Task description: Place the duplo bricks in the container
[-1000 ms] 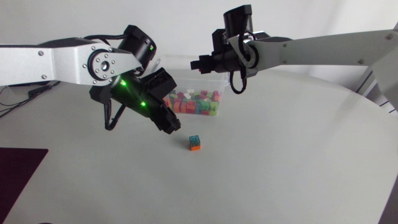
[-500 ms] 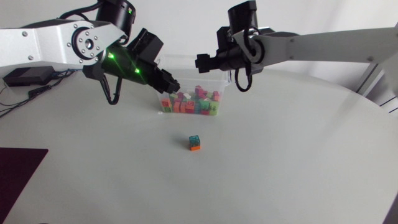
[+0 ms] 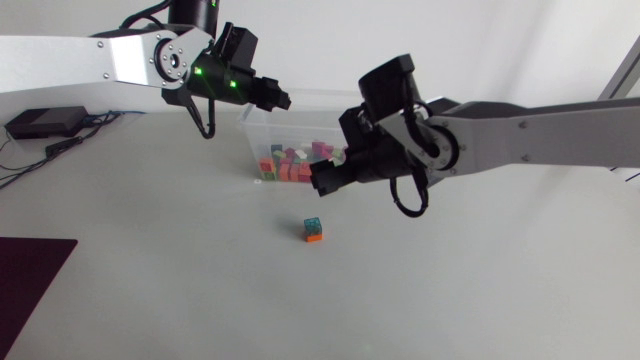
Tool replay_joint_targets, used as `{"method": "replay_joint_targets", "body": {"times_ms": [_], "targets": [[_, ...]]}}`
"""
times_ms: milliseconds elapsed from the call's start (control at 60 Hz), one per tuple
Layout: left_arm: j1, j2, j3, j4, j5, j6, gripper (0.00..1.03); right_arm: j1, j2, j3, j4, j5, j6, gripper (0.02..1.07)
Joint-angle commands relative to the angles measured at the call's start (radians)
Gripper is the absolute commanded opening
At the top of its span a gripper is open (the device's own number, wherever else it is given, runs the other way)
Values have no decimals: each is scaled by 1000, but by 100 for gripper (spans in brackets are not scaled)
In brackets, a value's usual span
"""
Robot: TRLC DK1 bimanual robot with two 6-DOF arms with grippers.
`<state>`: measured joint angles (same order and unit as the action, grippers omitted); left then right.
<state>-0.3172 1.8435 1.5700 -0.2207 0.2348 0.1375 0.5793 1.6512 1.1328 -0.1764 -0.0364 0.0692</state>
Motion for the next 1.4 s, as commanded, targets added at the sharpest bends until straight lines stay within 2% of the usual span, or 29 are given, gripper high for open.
{"method": "replay_joint_targets", "body": {"times_ms": [0, 300, 350, 400, 483, 533, 717, 967, 1133, 1200, 1350, 1383], "targets": [[0, 53, 56, 23, 11, -32, 19, 14, -5, -39, -17, 4, -23, 101], [12, 194, 194, 38, -6, -47, 20, 47, 64, -25, -78, 1, -26, 101], [12, 218, 217, 40, -23, -50, 23, 54, 84, -10, -92, 1, -26, 101], [12, 234, 234, 41, -42, -52, 32, 62, 102, 5, -104, 1, -26, 101], [6, 261, 259, 41, -97, -55, 84, 76, 144, 31, -127, 3, -26, 101], [3, 261, 255, 41, -107, -53, 99, 85, 163, 41, -132, 4, -28, 101], [3, 191, 170, 72, -121, -53, 99, 90, 252, 150, -225, 3, -17, 100], [49, -9, -105, 257, -134, -52, 99, 90, 395, 338, -419, -3, 43, 96], [86, -98, -237, 334, -135, -55, 99, 99, 493, 453, -526, 6, 70, 92], [104, -136, -283, 351, -135, -58, 99, 102, 521, 495, -558, 21, 81, 87], [136, -219, -390, 412, -134, -68, 99, 120, 562, 548, -598, 41, 95, 82], [139, -233, -412, 420, -134, -68, 99, 123, 576, 559, -604, 44, 95, 77]]}}
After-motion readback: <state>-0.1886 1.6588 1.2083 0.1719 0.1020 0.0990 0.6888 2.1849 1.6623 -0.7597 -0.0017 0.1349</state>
